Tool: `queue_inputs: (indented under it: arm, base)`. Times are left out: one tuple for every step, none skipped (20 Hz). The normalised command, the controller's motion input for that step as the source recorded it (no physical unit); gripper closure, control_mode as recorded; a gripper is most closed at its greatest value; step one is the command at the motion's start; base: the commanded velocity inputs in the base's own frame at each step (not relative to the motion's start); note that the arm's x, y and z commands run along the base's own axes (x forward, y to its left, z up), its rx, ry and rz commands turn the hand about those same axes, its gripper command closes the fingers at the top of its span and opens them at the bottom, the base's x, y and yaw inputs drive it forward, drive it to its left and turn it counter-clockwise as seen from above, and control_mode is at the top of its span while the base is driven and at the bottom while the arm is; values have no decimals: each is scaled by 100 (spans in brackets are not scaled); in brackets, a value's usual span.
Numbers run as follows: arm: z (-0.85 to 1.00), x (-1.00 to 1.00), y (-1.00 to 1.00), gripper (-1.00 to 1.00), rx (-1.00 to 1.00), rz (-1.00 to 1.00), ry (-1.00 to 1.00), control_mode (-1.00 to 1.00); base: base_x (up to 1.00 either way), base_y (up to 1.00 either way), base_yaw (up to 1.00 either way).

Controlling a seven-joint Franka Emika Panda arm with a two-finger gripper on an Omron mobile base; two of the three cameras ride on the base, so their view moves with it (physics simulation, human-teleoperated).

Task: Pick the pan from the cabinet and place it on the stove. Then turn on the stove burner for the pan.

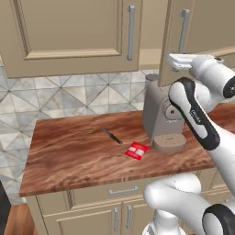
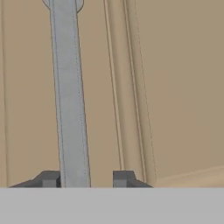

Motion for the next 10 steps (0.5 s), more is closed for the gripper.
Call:
queue_inputs:
  arm:
    - [-23, -77, -75, 100, 0, 24, 0, -100]
    - [-23, -76, -72, 100, 0, 24, 0, -100]
    - [-24, -75, -69, 100, 0, 24, 0, -100]
    - [-25, -72, -65, 100, 0, 24, 0, -100]
    - [-25, -74, -68, 100, 0, 25, 0, -100]
    - [-25, -73, -67, 100, 0, 26, 0, -100]
    - [-25, -72, -64, 100, 0, 26, 0, -100]
    - [-27, -69, -61, 100, 0, 25, 0, -100]
    - [-33, -63, -54, 100, 0, 24, 0, -100]
    - [-33, -56, -48, 100, 0, 24, 0, -100]
  base:
    - [0, 0, 0]
    - [0, 0, 0]
    - [0, 0, 0]
    - [0, 0, 0]
    - [0, 0, 0]
    - [0, 0, 0]
    - [0, 0, 0]
    - [0, 0, 0]
    - [0, 0, 0]
    - [0, 0, 0]
